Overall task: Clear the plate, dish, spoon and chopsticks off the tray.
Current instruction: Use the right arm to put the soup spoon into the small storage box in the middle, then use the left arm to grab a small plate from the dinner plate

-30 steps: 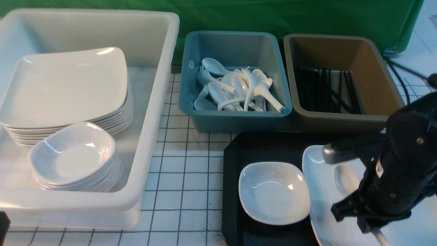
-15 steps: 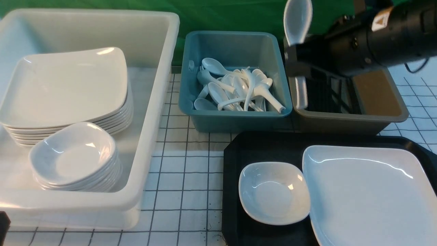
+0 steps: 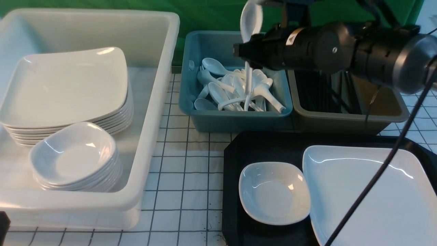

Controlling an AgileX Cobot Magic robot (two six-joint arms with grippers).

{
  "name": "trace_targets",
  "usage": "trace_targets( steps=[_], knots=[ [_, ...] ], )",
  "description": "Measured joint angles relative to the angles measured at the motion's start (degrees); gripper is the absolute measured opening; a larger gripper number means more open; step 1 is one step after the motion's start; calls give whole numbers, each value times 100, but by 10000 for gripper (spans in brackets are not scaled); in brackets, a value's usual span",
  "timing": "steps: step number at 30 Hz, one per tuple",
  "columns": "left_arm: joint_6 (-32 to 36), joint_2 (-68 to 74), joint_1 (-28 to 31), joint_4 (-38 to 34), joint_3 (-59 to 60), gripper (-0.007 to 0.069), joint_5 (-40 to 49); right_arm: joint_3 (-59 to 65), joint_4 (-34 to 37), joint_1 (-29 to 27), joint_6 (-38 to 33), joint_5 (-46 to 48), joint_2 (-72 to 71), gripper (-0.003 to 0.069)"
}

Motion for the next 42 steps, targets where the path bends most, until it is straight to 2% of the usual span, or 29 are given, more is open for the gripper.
trace_targets(
  steps=[3,6,8,10,12,13,15,19,22,27,35,42],
  knots=[
    [0,0,0,0,0,5,0,0,12,0,64,314,101,394],
    [0,0,0,0,0,5,0,0,18,0,43,782,-57,377],
    [0,0,0,0,0,5,0,0,18,0,-44,1080,-177,347],
    [0,0,0,0,0,5,0,0,18,0,-419,1982,-677,230],
    [0,0,0,0,0,5,0,0,18,0,-703,2634,-1088,144],
    [0,0,0,0,0,5,0,0,18,0,-736,2706,-1136,134],
    [0,0,0,0,0,5,0,-6,18,0,-1214,3692,-1749,38],
    [0,0,0,0,0,5,0,-22,3,0,-1678,5185,-2539,30],
    [0,0,0,0,0,5,0,50,-57,0,-1783,5713,-3007,30],
    [0,0,0,0,0,5,0,429,-112,0,-1742,5889,-3762,30],
    [35,0,0,25,0,5,0,1975,-118,0,-1579,6003,-5513,30],
    [173,0,0,200,0,5,0,3297,-135,0,-1438,5805,-7776,33]
  ],
)
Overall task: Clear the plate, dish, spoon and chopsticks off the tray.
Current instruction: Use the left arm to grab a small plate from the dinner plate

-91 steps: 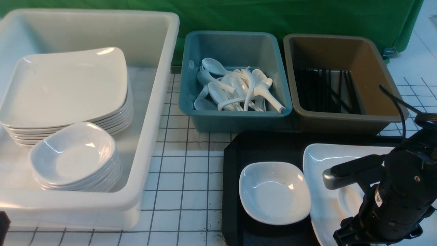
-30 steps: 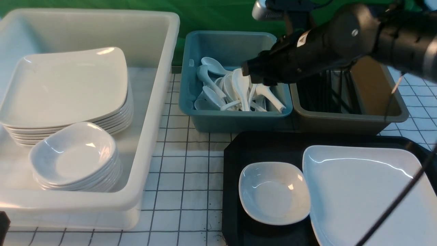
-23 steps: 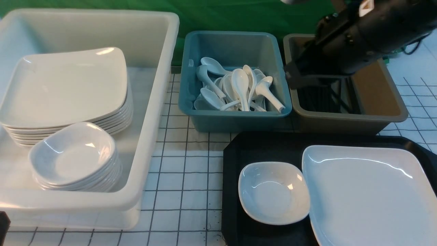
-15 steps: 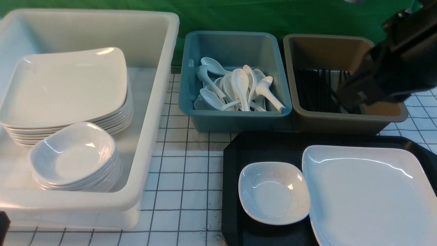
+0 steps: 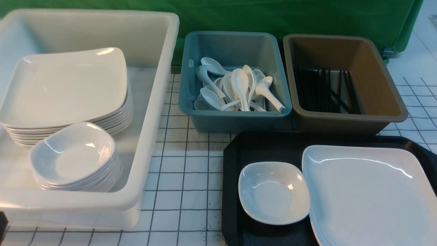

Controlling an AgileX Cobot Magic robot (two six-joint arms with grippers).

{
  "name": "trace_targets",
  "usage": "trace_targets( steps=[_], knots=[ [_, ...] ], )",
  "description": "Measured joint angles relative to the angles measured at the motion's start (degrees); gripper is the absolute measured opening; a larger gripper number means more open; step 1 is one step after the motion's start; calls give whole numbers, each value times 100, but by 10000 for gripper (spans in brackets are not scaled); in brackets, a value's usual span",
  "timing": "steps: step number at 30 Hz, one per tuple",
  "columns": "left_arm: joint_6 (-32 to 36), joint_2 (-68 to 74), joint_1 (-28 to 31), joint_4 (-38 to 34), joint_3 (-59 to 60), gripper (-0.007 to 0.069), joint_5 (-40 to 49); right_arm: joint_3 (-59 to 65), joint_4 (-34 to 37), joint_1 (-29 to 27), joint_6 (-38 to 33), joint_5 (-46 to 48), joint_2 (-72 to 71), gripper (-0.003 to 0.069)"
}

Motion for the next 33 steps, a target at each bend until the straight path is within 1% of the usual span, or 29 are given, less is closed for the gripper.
trace_targets(
  steps=[2,5,6,8,10,13,14,15,17,19,25,27,29,30,31,33],
  knots=[
    [0,0,0,17,0,5,0,518,0,0,124,-402,-984,34],
    [0,0,0,35,0,5,0,1031,0,0,154,-955,-1897,36],
    [0,0,0,39,0,5,0,1071,0,0,159,-997,-1962,36],
    [0,0,0,39,0,5,-6,1587,0,0,160,-1540,-2716,39],
    [-88,0,0,-189,0,5,-164,1997,0,0,166,-1930,-3170,43],
    [-697,0,0,-1196,0,5,-588,2399,0,0,171,-2193,-3462,46],
    [-1034,0,0,-1716,0,5,-761,2498,0,0,171,-2226,-3504,47],
    [-1490,0,0,-2382,0,5,-949,2644,0,0,171,-2265,-3522,50],
    [-1861,0,0,-2874,0,5,-1065,2772,0,0,171,-2288,-3528,50],
    [-2049,0,0,-3125,0,5,-1149,2873,0,0,171,-2336,-3528,53],
    [-2267,0,0,-3328,0,5,-1520,2948,0,0,171,-2507,-3534,59],
    [-2758,0,0,-3648,0,5,-1597,2948,0,0,171,-2542,-3534,59],
    [-3526,0,0,-3913,0,5,-1597,2948,0,0,171,-2567,-3534,61],
    [-3595,0,0,-3928,0,5,-1597,2948,0,0,171,-2567,-3534,61],
    [-4072,0,0,-3965,0,5,-1584,2948,0,0,171,-2573,-3534,63],
    [-4208,0,0,-3950,-23,5,-1530,2948,0,0,171,-2578,-3534,65]
  ],
)
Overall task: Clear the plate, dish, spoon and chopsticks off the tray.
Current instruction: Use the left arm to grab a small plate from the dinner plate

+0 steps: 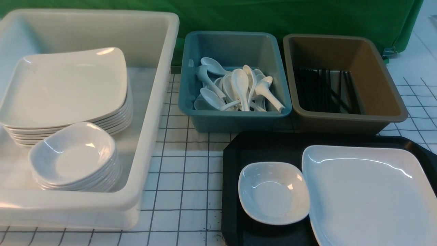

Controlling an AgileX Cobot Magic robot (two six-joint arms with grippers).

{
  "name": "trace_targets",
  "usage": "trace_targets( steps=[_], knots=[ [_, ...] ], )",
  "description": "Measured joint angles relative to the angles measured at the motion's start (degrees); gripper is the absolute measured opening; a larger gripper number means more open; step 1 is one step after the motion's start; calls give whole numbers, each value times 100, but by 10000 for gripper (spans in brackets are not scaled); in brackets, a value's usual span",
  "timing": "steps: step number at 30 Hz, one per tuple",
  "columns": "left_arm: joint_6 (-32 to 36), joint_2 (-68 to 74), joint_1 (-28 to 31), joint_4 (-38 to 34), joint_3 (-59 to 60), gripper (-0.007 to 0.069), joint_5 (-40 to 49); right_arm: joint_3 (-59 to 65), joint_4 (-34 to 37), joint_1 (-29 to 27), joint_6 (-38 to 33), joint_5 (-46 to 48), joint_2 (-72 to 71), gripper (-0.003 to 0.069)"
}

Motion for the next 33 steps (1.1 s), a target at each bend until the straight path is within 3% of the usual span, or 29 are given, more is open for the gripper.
trace_targets(
  steps=[9,16,20,21,23,24,25,26,30,33],
  knots=[
    [737,314,0,1194,-2207,5,928,0,0,0,-18,-7,0,76],
    [2692,2540,0,1142,-4119,5,4160,0,0,0,-18,-7,0,83],
    [4133,4070,0,333,-4784,5,5491,0,0,0,-18,-7,0,89],
    [4133,4148,0,334,-4804,5,5489,0,0,0,-18,-7,0,89],
    [5180,5140,0,-741,-4951,5,6073,15,0,0,-19,-14,0,94],
    [5257,5286,0,-835,-4959,5,6121,19,0,0,-19,-14,0,94],
    [5920,5865,-24,-1684,-4970,5,6581,63,0,0,-19,-14,0,97],
    [5995,5932,-35,-1774,-4970,5,6628,69,0,0,-19,-14,0,97],
    [7136,6914,-842,-3128,-5027,6,6746,227,0,0,-19,-9,0,105],
    [7200,7223,-1694,-2984,-5159,15,6070,283,0,0,-14,-9,0,111]
  ],
)
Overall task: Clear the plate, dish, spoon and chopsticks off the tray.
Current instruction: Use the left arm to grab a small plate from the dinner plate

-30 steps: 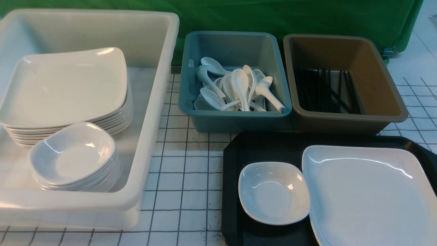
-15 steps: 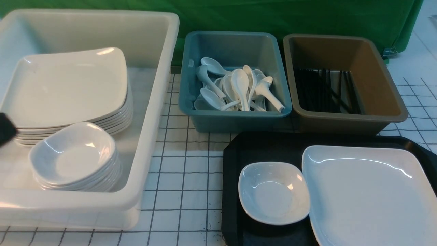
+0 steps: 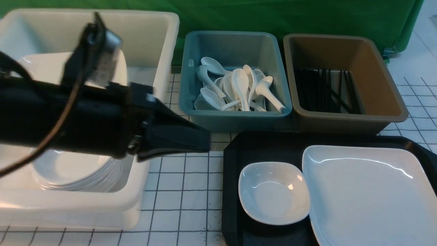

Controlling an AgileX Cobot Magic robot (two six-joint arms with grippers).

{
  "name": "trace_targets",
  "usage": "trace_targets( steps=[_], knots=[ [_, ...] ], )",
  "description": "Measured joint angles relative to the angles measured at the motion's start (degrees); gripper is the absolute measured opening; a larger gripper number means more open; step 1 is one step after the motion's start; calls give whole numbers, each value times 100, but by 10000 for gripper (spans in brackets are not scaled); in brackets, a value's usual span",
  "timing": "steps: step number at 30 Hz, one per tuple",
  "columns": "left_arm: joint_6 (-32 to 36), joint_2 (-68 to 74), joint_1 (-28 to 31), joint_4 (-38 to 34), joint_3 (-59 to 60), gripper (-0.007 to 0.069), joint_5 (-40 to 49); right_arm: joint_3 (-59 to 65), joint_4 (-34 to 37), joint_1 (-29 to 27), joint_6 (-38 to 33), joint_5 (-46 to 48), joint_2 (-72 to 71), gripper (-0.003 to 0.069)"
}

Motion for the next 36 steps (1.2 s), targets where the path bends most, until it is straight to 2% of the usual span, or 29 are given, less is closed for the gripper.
trace_targets(
  steps=[2,3,4,5,6,7,8,11,12,13,17,23,29,36],
  knots=[
    [-402,286,-672,615,-224,28,-390,0,0,0,0,2,0,113],
    [-825,525,-1108,1122,-475,37,-439,0,0,0,0,2,0,114],
    [-901,525,-1108,1216,-475,38,-439,0,0,0,0,2,0,114],
    [-1563,860,-1623,1974,-878,55,-374,0,0,0,6,-3,0,115],
    [-1823,1012,-1833,2442,-1074,64,-318,0,0,0,11,-3,0,116],
    [-1880,1086,-1930,2537,-1175,66,-317,0,0,0,11,-3,0,117],
    [-2278,1376,-2280,3319,-1572,88,-259,0,0,0,11,-3,0,119],
    [-2514,1919,-2710,4336,-2230,128,-255,0,0,0,17,-9,0,121],
    [-2530,1920,-2730,4396,-2273,131,-255,0,0,0,17,-9,0,122],
    [-2674,2309,-2852,4803,-2643,161,-255,0,0,0,21,-9,0,122],
    [-2992,2990,-2878,5149,-3249,230,-255,0,0,0,189,-14,0,123],
    [-3082,3945,-2878,5763,-4041,346,-231,0,0,0,336,-14,0,125],
    [-3095,4566,-2878,6755,-4575,384,129,0,0,0,616,-16,0,125],
    [-3097,4978,-2878,7385,-4639,386,-254,0,6,0,633,-16,0,126]
  ],
)
